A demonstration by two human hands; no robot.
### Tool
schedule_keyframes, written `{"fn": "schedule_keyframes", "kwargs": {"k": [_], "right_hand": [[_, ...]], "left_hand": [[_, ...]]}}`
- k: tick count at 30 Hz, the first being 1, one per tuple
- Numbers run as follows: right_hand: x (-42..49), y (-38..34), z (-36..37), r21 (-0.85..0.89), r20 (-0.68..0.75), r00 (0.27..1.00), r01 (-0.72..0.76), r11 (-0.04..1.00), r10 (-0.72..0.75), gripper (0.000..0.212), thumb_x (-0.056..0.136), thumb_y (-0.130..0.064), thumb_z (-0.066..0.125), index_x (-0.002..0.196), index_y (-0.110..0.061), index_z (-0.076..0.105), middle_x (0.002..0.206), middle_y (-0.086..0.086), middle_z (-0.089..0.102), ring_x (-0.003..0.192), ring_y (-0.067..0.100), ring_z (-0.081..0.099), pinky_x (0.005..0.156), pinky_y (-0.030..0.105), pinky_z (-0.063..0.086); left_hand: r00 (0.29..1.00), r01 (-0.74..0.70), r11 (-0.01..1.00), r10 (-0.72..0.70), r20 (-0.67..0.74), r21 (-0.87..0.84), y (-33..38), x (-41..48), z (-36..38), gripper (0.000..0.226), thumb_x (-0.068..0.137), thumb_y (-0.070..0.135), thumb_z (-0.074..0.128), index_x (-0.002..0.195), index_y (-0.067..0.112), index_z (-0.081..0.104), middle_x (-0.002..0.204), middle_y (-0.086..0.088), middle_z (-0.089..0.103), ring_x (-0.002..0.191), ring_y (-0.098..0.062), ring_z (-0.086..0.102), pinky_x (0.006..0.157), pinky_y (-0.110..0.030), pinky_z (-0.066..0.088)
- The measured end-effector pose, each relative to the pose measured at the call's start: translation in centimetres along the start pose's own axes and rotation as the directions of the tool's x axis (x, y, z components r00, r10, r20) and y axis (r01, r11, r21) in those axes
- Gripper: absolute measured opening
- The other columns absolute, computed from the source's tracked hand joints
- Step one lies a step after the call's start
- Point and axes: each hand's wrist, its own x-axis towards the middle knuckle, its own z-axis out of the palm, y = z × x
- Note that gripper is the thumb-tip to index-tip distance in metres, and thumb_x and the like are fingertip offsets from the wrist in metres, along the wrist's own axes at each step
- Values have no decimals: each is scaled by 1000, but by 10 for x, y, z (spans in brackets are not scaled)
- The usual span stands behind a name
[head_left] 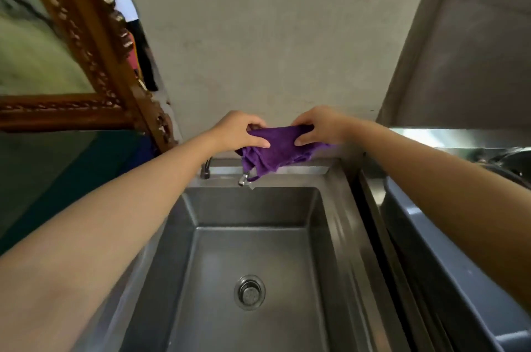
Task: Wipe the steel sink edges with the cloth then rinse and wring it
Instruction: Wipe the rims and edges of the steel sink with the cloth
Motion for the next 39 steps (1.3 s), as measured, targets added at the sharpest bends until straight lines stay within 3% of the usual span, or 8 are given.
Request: {"fn": "schedule_keyframes", "kwargs": {"k": [7,11,14,22,26,29,34,39], "right_hand": [[70,-98,59,10,104,978,180,984,-180,36,86,-23,63,122,-17,60,115,5,65,94,15,51,78,20,32],[108,-145,107,30,110,973,203,979,-205,37,87,-26,62,121,-13,59,115,10,65,106,26,57,90,32,37],[131,-172,148,94,145,965,208,974,-220,35,88,-24,61,120,-10,59,115,12,64,103,26,57,87,30,40],[189,-210,241,211,195,979,25,977,-67,31,89,-28,59,115,-12,61,102,4,60,90,17,51,76,26,36],[211,-209,289,315,201,978,-115,942,52,27,85,-27,63,105,-8,65,100,9,66,88,23,58,72,28,40],[220,-203,317,323,195,971,-196,926,137,22,84,-23,63,103,-12,66,100,9,67,82,18,54,71,28,42],[246,-197,344,270,91,976,-214,939,196,22,83,-23,60,103,-16,66,103,9,66,98,28,59,78,35,47],[282,-200,351,-50,-257,959,-138,989,121,25,85,-30,60,107,-18,65,112,8,47,110,29,38,95,39,32]], "left_hand": [[986,168,985,-167,-21,37,-100,-75,-45,45,72,28,77,113,12,66,99,2,64,91,-10,58,83,-21,44],[966,255,967,-254,-41,1,-163,-111,-59,46,73,26,77,116,12,64,108,-2,66,93,-8,57,82,-18,40],[946,320,947,-321,-47,-24,-210,-133,-57,44,74,24,76,115,12,65,109,-4,67,93,-8,57,84,-19,42],[905,418,903,-423,-37,-97,-317,-154,-34,33,74,23,76,104,9,71,100,-7,72,90,-17,65,85,-33,51],[857,495,845,-513,-43,-204,-354,-153,-11,29,76,19,74,104,10,71,101,-6,71,87,-13,62,74,-22,47],[816,549,802,-575,-55,-234,-370,-151,19,24,77,22,73,97,9,73,93,-7,72,85,-19,65,74,-28,52],[762,578,774,-625,-170,-258,-388,-139,49,19,81,28,68,88,11,74,82,-4,72,75,-18,64,68,-31,50],[703,564,768,-639,-312,-302,-401,-115,54,17,84,23,65,94,12,73,82,-6,73,76,-23,65,72,-37,52]]}}
